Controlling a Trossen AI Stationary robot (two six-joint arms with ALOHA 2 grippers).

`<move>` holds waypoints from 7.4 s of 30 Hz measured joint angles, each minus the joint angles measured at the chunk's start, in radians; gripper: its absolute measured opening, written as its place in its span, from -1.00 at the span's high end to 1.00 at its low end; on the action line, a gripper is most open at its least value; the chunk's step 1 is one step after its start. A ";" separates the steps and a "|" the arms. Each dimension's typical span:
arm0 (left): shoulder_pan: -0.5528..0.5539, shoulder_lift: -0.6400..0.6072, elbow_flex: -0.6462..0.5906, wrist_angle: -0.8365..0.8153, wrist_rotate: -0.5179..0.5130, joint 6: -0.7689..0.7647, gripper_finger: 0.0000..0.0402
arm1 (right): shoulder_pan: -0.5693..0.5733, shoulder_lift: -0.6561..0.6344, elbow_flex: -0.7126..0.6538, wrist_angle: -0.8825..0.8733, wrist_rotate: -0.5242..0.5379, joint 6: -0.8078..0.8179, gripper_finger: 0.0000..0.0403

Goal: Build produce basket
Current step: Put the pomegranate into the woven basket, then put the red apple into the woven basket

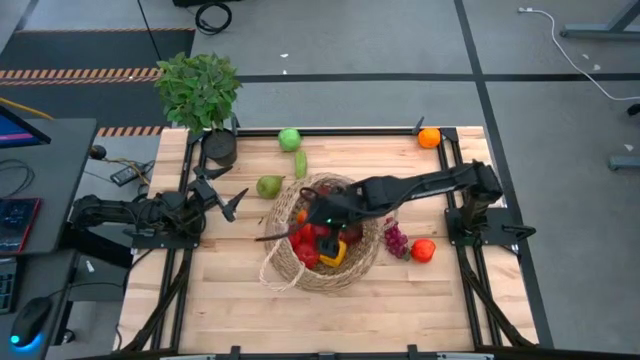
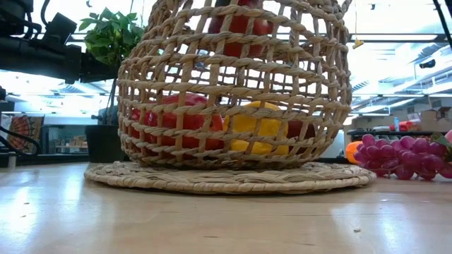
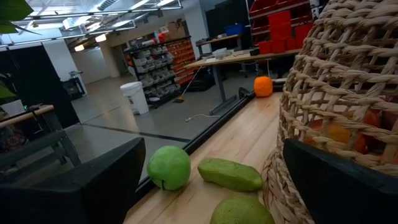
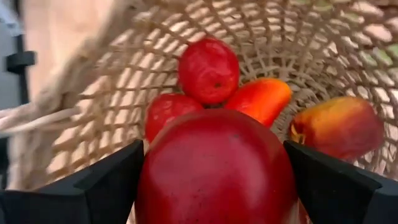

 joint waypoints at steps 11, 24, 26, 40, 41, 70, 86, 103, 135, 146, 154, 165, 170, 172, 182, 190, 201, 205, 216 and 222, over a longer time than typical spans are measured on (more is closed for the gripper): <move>0.000 0.000 0.000 0.000 0.000 0.000 -0.93 | 0.047 0.032 -0.117 0.076 0.303 0.156 -0.87; 0.000 0.000 0.000 0.001 0.000 0.000 -0.93 | 0.039 0.023 -0.379 0.292 0.434 0.212 -0.88; 0.000 0.000 0.000 0.001 0.000 0.000 -0.93 | 0.039 0.022 -0.402 0.348 0.396 0.188 -0.88; 0.000 0.000 0.000 0.002 0.000 0.000 -0.93 | 0.033 0.022 -0.423 0.456 0.219 0.028 -0.90; 0.000 0.000 0.000 0.002 0.000 0.000 -0.93 | 0.032 0.022 -0.423 0.447 0.218 0.017 -0.92; 0.000 0.000 0.000 0.004 0.000 0.000 -0.93 | -0.024 -0.296 -0.348 0.451 0.099 0.134 -0.98; 0.000 0.000 0.000 0.004 0.000 0.000 -0.93 | -0.129 -0.579 -0.347 0.397 0.227 0.050 -0.93; 0.000 0.000 0.000 0.003 0.000 0.000 -0.93 | -0.251 -0.700 -0.348 -0.358 0.169 0.233 -0.93; 0.000 0.000 0.000 0.004 0.000 0.000 -0.93 | 0.503 -0.889 -0.821 -0.271 0.107 0.777 -0.93; 0.000 0.000 0.000 0.004 0.000 0.000 -0.93 | 0.713 -0.740 -0.821 -0.273 0.220 0.827 -0.92; 0.000 0.000 0.000 0.004 0.000 0.000 -0.93 | 0.901 -0.720 -0.914 -0.317 0.466 1.145 -0.92; 0.000 0.000 0.000 0.004 0.000 0.000 -0.93 | 0.893 -0.753 -1.116 -0.155 0.436 1.230 -0.94; 0.000 0.000 0.000 0.004 0.000 0.000 -0.93 | 0.865 -0.754 -1.155 -0.128 0.520 1.243 -0.95; 0.000 0.000 0.000 0.004 0.000 0.000 -0.93 | 0.851 -0.754 -1.169 -0.105 0.540 1.242 -0.95; 0.000 0.000 0.000 0.004 0.000 0.000 -0.93 | 0.832 -0.754 -1.277 -0.011 0.521 1.274 -0.94; 0.000 0.000 0.000 0.004 0.000 0.000 -0.93 | 0.832 -0.754 -1.382 0.175 0.475 1.274 -0.92; 0.000 0.000 0.000 0.004 0.000 0.000 -0.93 | 0.832 -0.754 -1.444 0.273 0.420 1.269 -0.91; 0.000 0.000 0.000 0.004 0.000 0.000 -0.93 | 0.832 -0.754 -1.444 0.273 0.420 1.267 -0.83; 0.000 0.000 0.000 0.004 0.000 0.000 -0.93 | 0.832 -0.754 -1.385 0.277 0.378 1.247 -0.76; 0.000 0.000 0.000 0.004 0.000 0.000 -0.93 | 0.831 -0.754 -1.274 0.202 0.389 1.210 -0.75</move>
